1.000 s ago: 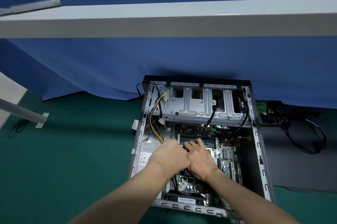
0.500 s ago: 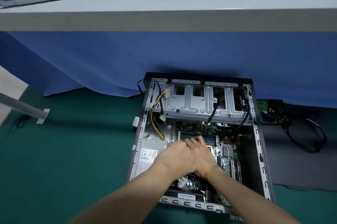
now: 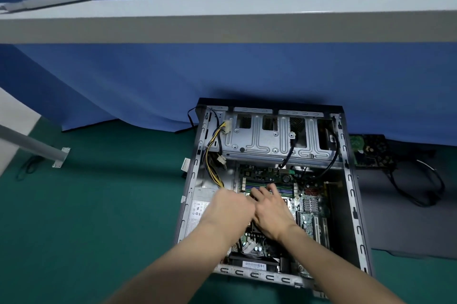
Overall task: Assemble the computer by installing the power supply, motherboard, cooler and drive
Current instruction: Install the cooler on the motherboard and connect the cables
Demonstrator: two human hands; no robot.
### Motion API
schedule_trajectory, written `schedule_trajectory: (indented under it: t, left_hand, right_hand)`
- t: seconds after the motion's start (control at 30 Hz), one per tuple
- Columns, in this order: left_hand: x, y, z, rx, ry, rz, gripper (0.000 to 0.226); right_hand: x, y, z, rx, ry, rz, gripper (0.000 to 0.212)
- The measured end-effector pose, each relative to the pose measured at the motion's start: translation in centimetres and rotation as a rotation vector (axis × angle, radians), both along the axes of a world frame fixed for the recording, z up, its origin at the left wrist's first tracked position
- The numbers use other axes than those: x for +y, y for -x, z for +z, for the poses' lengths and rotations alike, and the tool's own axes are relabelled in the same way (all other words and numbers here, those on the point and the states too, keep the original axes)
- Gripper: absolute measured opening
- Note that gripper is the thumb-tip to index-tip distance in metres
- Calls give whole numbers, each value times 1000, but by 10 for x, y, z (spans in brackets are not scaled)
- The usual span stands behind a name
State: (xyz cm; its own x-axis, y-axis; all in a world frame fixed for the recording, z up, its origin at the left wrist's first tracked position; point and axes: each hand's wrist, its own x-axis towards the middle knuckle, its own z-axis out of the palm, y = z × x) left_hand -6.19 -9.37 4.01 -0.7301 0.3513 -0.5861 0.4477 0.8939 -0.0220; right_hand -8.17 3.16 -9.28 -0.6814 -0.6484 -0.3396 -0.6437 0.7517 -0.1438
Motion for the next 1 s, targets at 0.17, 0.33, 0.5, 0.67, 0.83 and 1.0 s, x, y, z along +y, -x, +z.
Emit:
schedule_trajectory:
  t: [0.17, 0.33, 0.5, 0.67, 0.83, 1.0]
  left_hand:
    - [2, 13, 5, -282, -407, 1107, 31]
    - [-3, 13, 9, 76, -7, -34, 16]
    - [4, 10, 11, 73, -30, -154, 10]
    - [-2, 15, 4, -167, -135, 458, 26]
    - [0, 10, 13, 42, 46, -175, 21]
    - [-37, 11, 16, 125, -54, 142, 24]
  right_hand:
    - [0, -1, -4, 45, 58, -32, 63]
    - [-1, -1, -5, 81, 44, -20, 66]
    - [1, -1, -2, -7, 21, -10, 48]
    - [-1, -2, -4, 10, 58, -59, 51]
    - [0, -1, -1, 18, 48, -30, 59]
    - [-1, -4, 0, 36, 117, -112, 84]
